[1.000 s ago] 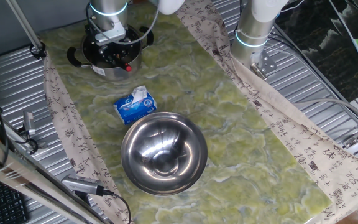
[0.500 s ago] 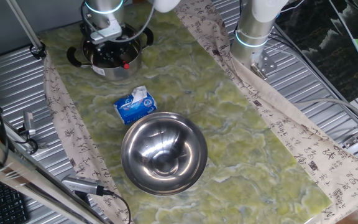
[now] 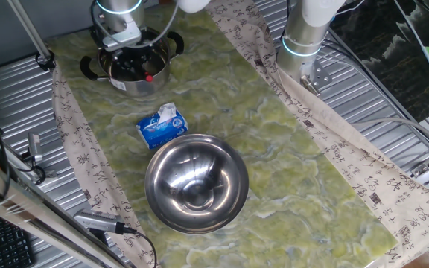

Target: Scoop water with a large spoon from one bowl to another

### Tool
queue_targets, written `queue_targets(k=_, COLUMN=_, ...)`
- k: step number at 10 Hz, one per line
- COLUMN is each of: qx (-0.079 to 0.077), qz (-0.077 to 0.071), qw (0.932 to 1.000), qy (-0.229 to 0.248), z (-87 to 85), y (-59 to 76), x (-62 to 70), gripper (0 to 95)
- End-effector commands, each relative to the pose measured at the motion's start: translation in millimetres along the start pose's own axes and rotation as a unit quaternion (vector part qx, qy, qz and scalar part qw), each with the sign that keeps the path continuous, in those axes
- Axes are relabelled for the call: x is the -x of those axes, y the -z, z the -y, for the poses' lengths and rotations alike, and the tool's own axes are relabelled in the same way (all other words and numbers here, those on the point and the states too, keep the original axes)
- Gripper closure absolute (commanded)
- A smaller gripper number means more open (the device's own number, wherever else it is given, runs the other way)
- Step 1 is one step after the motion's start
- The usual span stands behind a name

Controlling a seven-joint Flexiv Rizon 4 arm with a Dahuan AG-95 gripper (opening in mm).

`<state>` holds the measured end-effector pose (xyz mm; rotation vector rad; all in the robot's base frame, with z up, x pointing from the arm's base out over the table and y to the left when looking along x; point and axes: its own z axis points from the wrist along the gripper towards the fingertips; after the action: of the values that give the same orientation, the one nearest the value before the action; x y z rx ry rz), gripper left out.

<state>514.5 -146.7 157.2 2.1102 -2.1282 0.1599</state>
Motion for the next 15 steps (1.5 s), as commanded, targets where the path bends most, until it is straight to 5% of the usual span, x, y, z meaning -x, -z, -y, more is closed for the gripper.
queue_targets(k=1, qx=0.008, qz=0.001, qw=1.0, qy=-0.004, z=1.2, y=4.5, x=0.2, gripper=95.0)
queue_targets(k=8, qx=0.023, qz=0.019, qw=0.9994, qy=-0.017, z=3.8, y=26.0, x=15.3, gripper=95.0)
queue_targets(k=15, qx=0.047, qz=0.022, qw=0.998, qy=-0.035, z=1.9, y=38.5, x=20.8, gripper=95.0)
